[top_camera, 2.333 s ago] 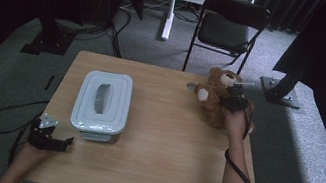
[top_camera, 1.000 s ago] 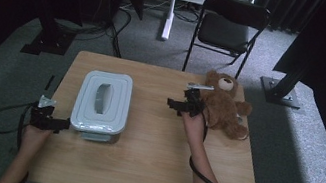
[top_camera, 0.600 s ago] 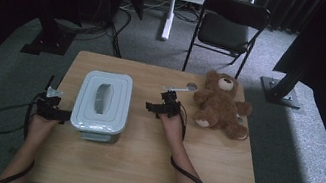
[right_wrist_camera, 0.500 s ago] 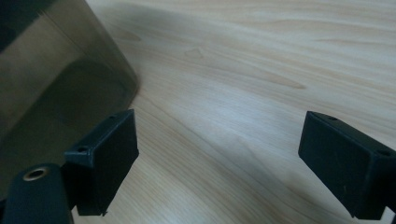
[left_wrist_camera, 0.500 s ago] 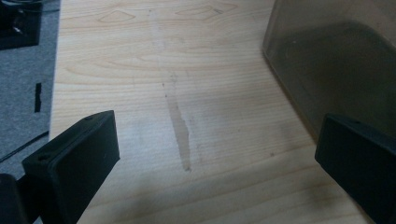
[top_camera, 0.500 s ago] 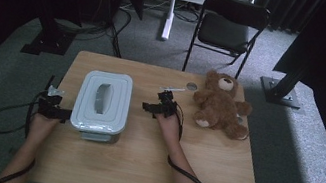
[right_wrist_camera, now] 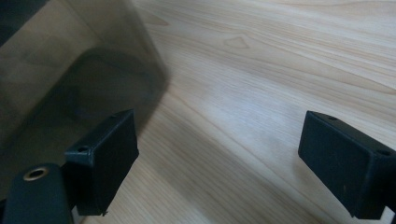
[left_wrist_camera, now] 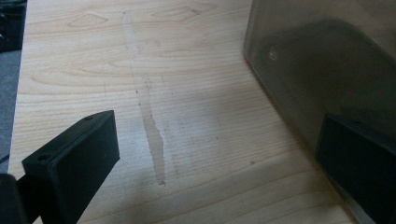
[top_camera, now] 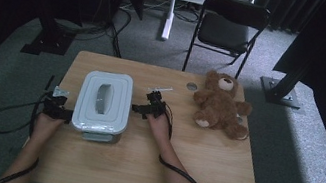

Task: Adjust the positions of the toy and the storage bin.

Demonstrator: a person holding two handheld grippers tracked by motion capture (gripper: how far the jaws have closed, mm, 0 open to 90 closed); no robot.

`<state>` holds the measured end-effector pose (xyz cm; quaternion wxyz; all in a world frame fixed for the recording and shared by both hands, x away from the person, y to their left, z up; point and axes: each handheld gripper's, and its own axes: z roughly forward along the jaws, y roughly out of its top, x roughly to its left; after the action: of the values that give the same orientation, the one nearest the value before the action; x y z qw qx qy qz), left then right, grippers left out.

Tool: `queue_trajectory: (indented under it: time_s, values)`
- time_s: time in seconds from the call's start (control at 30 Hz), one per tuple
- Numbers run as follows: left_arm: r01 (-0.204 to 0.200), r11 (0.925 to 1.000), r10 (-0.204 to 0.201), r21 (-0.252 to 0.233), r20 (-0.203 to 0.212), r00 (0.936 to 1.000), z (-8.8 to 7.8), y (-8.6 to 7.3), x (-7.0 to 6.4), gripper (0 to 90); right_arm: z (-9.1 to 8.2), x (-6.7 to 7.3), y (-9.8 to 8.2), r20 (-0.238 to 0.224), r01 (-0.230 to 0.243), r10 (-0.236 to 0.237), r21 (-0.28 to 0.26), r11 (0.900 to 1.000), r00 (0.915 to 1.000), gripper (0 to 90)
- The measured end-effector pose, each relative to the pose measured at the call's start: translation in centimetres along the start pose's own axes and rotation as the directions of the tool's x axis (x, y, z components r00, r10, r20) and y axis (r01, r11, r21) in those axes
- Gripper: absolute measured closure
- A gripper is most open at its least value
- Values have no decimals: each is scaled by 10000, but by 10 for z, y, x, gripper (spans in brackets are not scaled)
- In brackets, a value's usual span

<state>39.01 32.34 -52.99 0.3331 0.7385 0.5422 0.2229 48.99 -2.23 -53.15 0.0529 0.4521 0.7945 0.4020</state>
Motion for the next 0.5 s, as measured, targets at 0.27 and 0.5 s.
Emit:
queue_trajectory:
  time_s: [0.27, 0.5]
  values:
    - [-174, 9998, 173, 73, 175, 9997, 3, 2, -13, 5, 1, 4, 0, -58, 223, -222, 68, 9997, 9997, 117]
    - [-364, 9993, 360, 94, 356, 9987, 2, 0, -31, 5, -8, -1, -6, 248, 488, -489, 29, 9988, 9985, 132]
